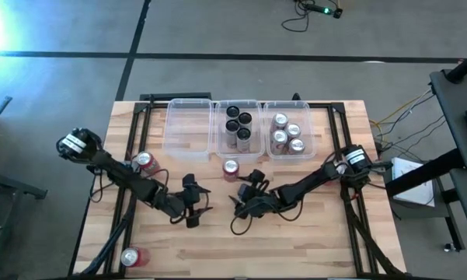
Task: Sort soda cans
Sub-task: Put the top middle red soda can into the left transparent bin
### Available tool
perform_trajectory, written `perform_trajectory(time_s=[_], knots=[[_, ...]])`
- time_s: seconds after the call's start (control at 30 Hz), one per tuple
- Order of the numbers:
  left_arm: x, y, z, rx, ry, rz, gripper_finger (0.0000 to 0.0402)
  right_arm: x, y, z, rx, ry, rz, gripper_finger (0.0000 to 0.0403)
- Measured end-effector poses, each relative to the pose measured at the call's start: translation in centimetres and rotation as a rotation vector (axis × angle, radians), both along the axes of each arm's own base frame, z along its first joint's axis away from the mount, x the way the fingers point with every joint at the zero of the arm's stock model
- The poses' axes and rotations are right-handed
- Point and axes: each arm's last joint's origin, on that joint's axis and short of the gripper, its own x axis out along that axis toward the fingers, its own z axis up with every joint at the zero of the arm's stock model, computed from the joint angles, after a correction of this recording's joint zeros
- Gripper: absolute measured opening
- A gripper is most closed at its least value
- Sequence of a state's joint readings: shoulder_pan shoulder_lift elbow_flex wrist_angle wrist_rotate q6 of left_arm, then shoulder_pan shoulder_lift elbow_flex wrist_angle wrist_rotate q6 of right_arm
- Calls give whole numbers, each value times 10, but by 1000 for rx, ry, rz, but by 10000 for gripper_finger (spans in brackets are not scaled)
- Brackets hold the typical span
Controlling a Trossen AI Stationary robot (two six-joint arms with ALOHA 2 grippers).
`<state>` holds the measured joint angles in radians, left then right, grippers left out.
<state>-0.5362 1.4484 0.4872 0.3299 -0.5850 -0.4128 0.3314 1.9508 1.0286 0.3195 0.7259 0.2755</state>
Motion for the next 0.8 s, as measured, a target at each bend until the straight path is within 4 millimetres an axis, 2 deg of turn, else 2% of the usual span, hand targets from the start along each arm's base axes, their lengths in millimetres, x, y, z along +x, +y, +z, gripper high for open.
perform_trajectory(time_s=[0.17, 0.3, 0.53, 0.63, 0.8], knots=[[-10, 6, 2, -19, -10, 9, 276, -6, -2, 5, -9, 42, -29, 368], [-15, 9, 1, -16, -14, 17, 276, -10, -8, 5, -71, 64, -119, 368], [-16, 12, -1, -11, -9, 23, 276, -1, -29, 10, -60, 16, -164, 368], [-16, 12, -1, -11, -8, 25, 276, 4, -34, 13, -48, -27, -149, 368], [-17, 13, -1, 3, -11, 38, 276, 12, -32, 17, 13, -75, -26, 368]])
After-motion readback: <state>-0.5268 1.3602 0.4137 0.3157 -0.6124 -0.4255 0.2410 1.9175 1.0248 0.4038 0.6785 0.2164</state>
